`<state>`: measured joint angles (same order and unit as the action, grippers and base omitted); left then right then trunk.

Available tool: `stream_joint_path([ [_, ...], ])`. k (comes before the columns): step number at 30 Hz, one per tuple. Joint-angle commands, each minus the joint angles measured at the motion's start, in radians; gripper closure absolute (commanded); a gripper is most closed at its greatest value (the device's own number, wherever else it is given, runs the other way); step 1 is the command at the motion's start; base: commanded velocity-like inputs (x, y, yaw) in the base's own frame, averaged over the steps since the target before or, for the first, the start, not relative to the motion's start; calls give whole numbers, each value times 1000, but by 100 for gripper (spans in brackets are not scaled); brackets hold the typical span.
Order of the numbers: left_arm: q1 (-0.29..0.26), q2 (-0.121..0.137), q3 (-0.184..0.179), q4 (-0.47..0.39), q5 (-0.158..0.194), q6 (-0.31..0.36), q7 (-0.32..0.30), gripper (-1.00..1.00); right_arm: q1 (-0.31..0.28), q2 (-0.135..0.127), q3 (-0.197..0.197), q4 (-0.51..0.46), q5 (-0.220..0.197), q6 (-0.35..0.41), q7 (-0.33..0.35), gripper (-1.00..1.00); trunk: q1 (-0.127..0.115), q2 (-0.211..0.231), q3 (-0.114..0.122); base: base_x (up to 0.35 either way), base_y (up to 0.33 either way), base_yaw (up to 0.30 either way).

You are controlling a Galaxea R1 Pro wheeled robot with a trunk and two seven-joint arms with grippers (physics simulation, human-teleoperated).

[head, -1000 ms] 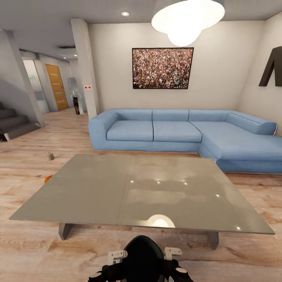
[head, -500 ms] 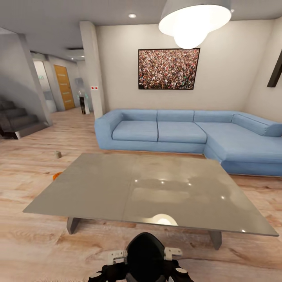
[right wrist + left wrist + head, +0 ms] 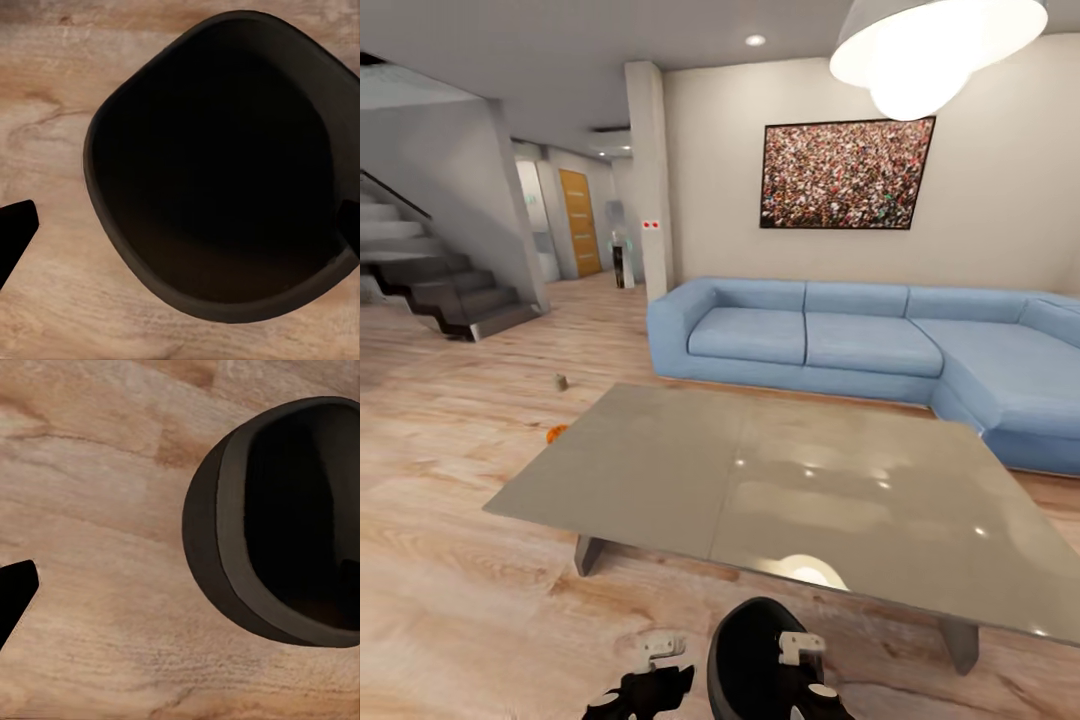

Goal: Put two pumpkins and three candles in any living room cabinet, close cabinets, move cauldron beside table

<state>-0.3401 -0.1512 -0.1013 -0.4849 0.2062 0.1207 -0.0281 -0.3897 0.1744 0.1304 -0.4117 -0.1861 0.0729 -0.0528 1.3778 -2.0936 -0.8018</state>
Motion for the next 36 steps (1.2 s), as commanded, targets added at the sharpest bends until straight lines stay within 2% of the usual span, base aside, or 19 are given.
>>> stream_joint_path([
  [1, 0, 1, -3, -1, 13, 5, 0, -100, 0, -1, 8, -2, -10, 5, -6, -100, 0, 0, -1, 0, 0, 285],
  [3, 0, 1, -3, -1, 31, 6, 0, -100, 0, -1, 8, -2, -10, 5, -6, -100, -8, 14, 5, 0, 0, 285],
  [6, 0, 1, -4, -1, 86, 11, 3, -100, 0, -1, 8, -2, -10, 5, -6, -100, -19, 35, 15, 0, 0, 285],
  [7, 0, 1, -4, -2, 94, 15, 3, -100, 0, -1, 8, -2, -10, 5, -6, -100, -23, 42, 18, 0, 0, 285],
  [11, 0, 1, -5, -1, 107, 42, 4, -100, 0, -1, 8, -2, -10, 5, -6, -100, -39, 70, 30, 0, 0, 285],
  [17, -1, 4, -3, -1, 115, 46, 6, -100, 0, -1, 8, -2, -10, 5, -6, -100, -62, 112, 49, 0, 0, 285],
  [22, -4, 47, 63, -1, 187, 47, 8, -100, 0, -1, 8, -2, -10, 5, -6, -100, -81, 147, 65, 0, 0, 285],
  [25, -5, 71, 91, 1, 217, 47, 8, -100, 0, -1, 8, -2, -10, 5, -6, -100, -92, 168, 74, 0, 0, 285],
  [27, -5, 78, 108, 1, 230, 47, 8, -100, 0, -1, 8, -1, -10, 5, -5, -100, -100, 182, 81, 0, 0, 285],
  [36, -5, 83, 121, 6, 237, 47, 8, -100, 0, -1, 8, -1, -10, 4, -4, -100, -134, 245, 109, 0, 0, 285],
])
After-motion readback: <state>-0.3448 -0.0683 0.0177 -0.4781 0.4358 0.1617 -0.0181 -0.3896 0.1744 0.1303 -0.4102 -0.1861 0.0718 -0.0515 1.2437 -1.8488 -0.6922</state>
